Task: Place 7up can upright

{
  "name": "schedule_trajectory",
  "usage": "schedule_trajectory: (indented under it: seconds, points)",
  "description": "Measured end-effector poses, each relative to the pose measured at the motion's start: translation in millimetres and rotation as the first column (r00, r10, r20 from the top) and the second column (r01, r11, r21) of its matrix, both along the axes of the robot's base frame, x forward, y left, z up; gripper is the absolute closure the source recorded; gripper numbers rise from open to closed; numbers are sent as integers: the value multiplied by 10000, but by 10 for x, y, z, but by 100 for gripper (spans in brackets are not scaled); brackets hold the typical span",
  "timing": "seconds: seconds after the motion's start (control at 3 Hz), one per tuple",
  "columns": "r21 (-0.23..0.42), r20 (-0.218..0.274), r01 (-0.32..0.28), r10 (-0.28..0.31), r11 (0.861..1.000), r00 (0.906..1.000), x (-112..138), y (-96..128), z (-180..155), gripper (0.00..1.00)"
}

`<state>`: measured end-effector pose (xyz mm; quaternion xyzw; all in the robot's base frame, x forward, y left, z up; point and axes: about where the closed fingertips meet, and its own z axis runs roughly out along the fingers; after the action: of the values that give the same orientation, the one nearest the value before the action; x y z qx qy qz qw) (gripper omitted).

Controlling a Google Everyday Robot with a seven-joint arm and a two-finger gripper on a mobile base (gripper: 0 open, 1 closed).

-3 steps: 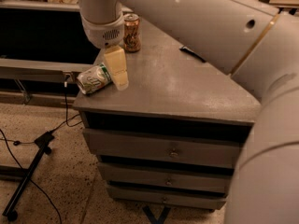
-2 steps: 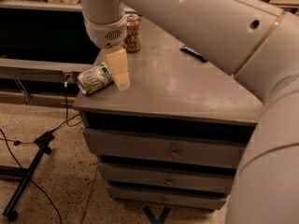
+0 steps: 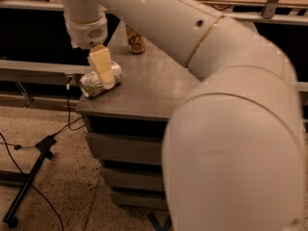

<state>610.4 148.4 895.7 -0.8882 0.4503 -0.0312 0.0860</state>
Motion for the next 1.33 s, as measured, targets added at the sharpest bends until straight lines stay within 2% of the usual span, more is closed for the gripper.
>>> schedule_trajectory:
  seconds: [0.33,0.67,1.0,1.33]
  points:
    - [-240,-354,-786,777,9966,9963,49,359,-166,0]
    - [-644,-502,-1155,1123,9912,9924,43,549,-293,0]
    - [-1123,-551,-1122,1066,9873,9928,56,668,-414,0]
    - [-1262,-618,-813,740,9887,9953,84,613,-462,0]
